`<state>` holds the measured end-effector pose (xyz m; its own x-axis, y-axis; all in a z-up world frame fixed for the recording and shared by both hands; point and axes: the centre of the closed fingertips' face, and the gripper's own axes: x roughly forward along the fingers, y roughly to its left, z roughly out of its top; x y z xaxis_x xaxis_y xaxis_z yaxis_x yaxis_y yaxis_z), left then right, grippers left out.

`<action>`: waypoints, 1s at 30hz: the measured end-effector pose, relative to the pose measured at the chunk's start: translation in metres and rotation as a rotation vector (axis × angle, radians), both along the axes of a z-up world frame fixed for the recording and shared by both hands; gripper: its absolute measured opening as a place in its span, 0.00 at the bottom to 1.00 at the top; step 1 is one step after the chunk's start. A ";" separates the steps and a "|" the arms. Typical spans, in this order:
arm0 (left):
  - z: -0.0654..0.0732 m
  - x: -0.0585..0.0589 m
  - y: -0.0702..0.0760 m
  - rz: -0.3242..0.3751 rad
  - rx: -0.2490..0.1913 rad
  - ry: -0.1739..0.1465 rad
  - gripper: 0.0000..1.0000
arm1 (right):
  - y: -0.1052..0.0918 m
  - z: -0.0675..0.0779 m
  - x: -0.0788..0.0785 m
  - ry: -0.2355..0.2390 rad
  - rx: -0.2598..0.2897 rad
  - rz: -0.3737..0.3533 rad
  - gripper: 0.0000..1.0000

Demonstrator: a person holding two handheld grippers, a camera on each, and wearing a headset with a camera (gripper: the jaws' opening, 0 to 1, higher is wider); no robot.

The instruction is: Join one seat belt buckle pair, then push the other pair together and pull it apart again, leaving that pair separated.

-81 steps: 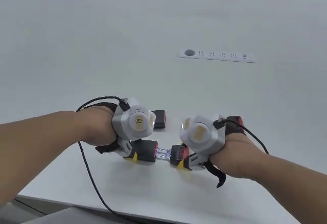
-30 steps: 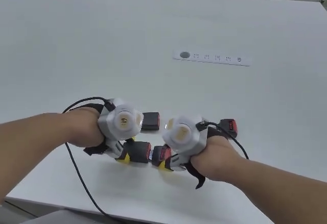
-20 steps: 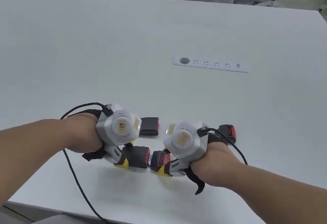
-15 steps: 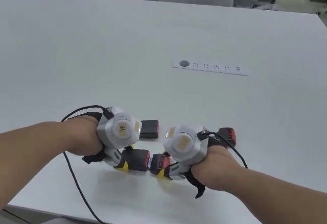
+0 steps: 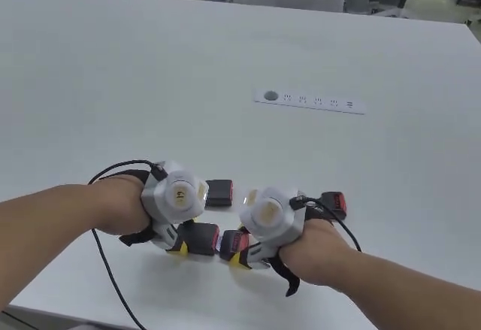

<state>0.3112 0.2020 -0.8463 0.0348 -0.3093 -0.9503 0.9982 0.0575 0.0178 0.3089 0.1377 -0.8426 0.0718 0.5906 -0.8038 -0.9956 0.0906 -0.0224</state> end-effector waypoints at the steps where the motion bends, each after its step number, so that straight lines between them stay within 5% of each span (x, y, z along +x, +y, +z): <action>1: 0.000 0.000 0.000 0.002 0.002 0.002 0.33 | 0.000 0.000 0.000 -0.002 -0.001 0.003 0.34; 20: 0.000 0.000 0.000 0.029 0.005 0.011 0.34 | 0.001 0.001 0.000 -0.042 0.056 -0.027 0.36; 26: 0.002 0.007 0.005 0.149 -0.020 -0.029 0.40 | -0.002 0.005 -0.002 -0.029 0.066 -0.045 0.37; 30: 0.005 0.001 0.011 0.115 -0.007 -0.025 0.45 | -0.003 0.013 -0.002 -0.012 0.107 -0.067 0.36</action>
<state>0.3123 0.2127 -0.8410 0.0944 -0.3085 -0.9465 0.9842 0.1720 0.0421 0.3068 0.1347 -0.8292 0.1232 0.6668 -0.7350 -0.9870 0.1593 -0.0210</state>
